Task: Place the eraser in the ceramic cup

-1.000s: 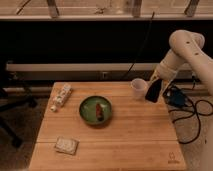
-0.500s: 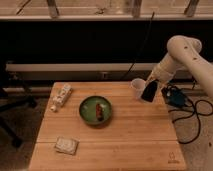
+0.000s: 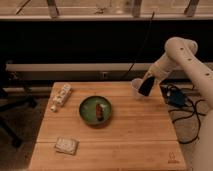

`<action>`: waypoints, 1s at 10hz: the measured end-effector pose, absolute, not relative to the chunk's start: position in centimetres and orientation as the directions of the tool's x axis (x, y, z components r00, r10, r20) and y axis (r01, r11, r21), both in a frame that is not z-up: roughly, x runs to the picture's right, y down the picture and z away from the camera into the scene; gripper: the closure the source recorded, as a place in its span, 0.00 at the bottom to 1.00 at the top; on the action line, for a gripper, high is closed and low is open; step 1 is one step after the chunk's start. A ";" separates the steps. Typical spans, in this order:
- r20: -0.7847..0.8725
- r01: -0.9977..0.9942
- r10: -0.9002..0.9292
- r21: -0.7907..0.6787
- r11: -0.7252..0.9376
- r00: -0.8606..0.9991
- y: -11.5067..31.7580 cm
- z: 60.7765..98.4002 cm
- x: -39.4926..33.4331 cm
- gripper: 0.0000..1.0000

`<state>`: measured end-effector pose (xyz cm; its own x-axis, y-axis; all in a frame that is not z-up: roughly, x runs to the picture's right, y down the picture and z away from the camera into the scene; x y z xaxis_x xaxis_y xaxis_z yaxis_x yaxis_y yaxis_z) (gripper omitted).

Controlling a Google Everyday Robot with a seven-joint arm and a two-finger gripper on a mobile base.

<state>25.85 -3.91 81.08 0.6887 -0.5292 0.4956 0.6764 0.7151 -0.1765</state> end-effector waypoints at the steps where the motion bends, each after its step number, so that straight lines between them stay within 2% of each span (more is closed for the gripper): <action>1: 0.474 0.674 -0.542 -0.162 0.721 0.693 -4.7 82.1 25.8 0.84; 7: 0.394 0.642 -0.562 -0.101 0.760 0.727 -7.3 85.2 26.5 0.82; 10: 0.367 0.633 -0.567 -0.084 0.770 0.738 -8.0 85.9 26.8 0.54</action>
<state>26.76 -7.98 85.91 0.7378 -0.5667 0.3669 0.6329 0.7697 -0.0838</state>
